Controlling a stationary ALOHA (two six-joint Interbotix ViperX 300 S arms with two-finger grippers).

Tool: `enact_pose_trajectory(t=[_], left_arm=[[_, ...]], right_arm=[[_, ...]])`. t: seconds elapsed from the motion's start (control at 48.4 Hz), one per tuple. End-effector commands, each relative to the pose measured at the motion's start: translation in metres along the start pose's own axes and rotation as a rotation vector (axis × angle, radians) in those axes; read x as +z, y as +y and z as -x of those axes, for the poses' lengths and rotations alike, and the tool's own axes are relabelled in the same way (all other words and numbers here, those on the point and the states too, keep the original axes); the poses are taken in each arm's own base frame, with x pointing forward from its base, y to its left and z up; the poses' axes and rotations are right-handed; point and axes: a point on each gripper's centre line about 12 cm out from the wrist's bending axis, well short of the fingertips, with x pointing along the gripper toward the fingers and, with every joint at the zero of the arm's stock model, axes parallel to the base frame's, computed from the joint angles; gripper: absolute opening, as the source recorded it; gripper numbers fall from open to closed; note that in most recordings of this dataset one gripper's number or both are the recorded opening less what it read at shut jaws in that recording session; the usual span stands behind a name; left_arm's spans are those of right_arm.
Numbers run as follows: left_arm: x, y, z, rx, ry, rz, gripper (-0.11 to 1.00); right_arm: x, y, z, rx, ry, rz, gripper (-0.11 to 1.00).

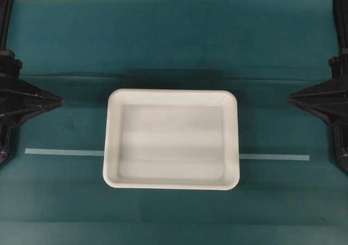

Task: Lift the white case with both hands.
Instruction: 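Move both grippers inward toward the left and right sides of the white tray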

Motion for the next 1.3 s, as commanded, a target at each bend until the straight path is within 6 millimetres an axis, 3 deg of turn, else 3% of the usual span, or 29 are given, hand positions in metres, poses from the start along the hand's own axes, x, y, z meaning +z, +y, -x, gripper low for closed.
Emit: enact_pose_trajectory(t=[0.0, 0.186, 0.351, 0.475, 0.764, 1.074, 1.281], left_arm=[[0.003, -0.003, -0.005, -0.018, 0.001, 0.076, 0.14], [0.006, -0.004, -0.007, -0.023, -0.001, 0.270, -0.03], [0.008, -0.006, -0.010, -0.028, 0.011, 0.367, -0.03], [0.008, -0.006, -0.016, -0.011, 0.076, 0.475, -0.03], [-0.008, -0.003, -0.028, 0.065, 0.190, 0.812, -0.03], [-0.019, 0.000, -0.030, 0.128, 0.208, 1.098, -0.03], [-0.031, -0.005, -0.028, 0.140, 0.245, 1.207, -0.03]], right_arm=[[-0.003, -0.001, -0.002, -0.007, 0.011, -0.018, 0.09], [-0.008, -0.006, -0.005, -0.047, 0.080, -0.201, 0.00], [-0.004, -0.006, -0.012, -0.065, 0.126, -0.371, 0.00], [-0.008, -0.006, -0.020, -0.098, 0.187, -0.596, 0.00], [-0.031, -0.006, -0.036, -0.191, 0.293, -0.971, 0.00], [-0.062, -0.008, -0.042, -0.296, 0.369, -1.157, 0.00], [-0.068, -0.009, -0.042, -0.314, 0.363, -1.198, 0.00]])
